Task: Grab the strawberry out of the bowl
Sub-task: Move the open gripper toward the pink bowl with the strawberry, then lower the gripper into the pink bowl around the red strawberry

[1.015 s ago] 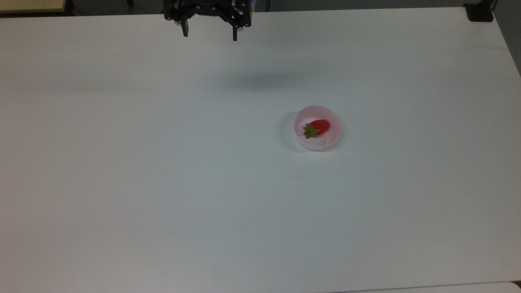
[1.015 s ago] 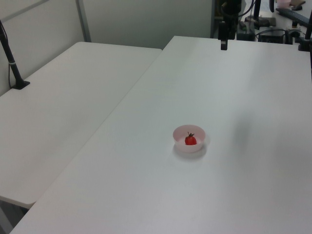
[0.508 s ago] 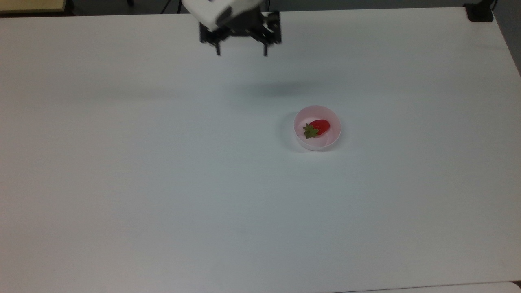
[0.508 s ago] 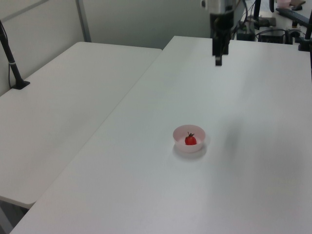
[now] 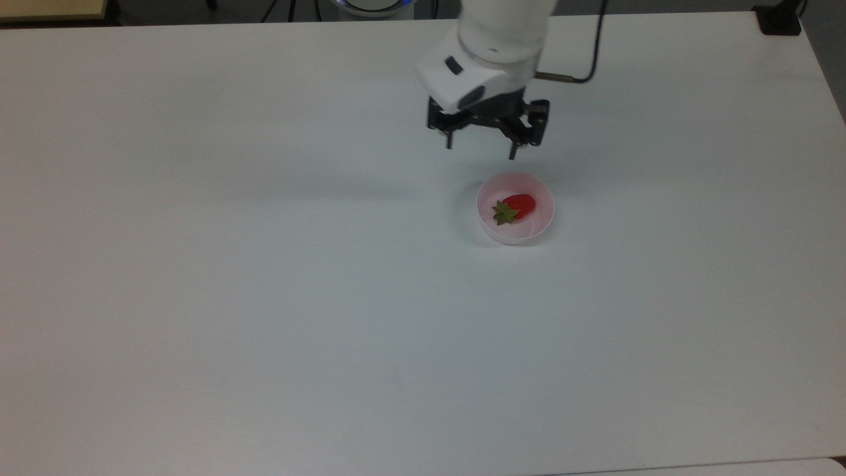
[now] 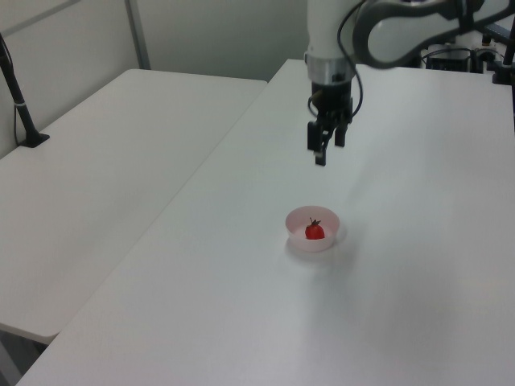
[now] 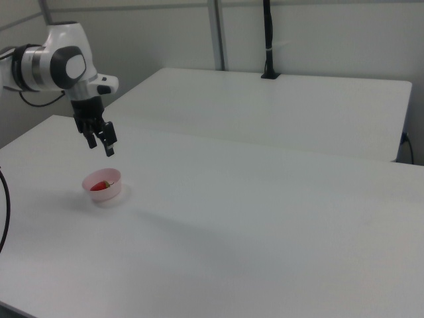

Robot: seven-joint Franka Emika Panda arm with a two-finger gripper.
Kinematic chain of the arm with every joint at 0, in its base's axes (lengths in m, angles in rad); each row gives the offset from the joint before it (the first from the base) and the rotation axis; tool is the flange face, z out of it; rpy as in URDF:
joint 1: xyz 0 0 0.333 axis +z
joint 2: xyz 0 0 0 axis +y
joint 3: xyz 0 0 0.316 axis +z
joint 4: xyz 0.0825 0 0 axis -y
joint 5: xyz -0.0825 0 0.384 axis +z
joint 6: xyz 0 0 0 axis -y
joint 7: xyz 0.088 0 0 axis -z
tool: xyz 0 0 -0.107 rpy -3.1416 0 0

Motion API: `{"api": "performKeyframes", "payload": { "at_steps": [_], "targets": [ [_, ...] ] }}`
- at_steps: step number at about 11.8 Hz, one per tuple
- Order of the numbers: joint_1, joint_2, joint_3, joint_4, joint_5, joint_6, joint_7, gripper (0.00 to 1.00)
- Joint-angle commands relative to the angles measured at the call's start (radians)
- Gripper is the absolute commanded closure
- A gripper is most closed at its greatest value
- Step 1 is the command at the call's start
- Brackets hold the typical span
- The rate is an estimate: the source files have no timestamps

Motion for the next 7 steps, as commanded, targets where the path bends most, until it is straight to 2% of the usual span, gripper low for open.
{"api": "performKeyframes", "payload": {
  "at_steps": [1,5,7],
  "targets": [
    [0.053,0.066,-0.011,0.013,0.001,0.069,0.109,0.22],
    [0.09,0.16,-0.011,0.013,-0.002,0.135,0.154,0.22],
    [0.103,0.189,-0.011,0.013,-0.028,0.178,0.211,0.25]
  ]
}}
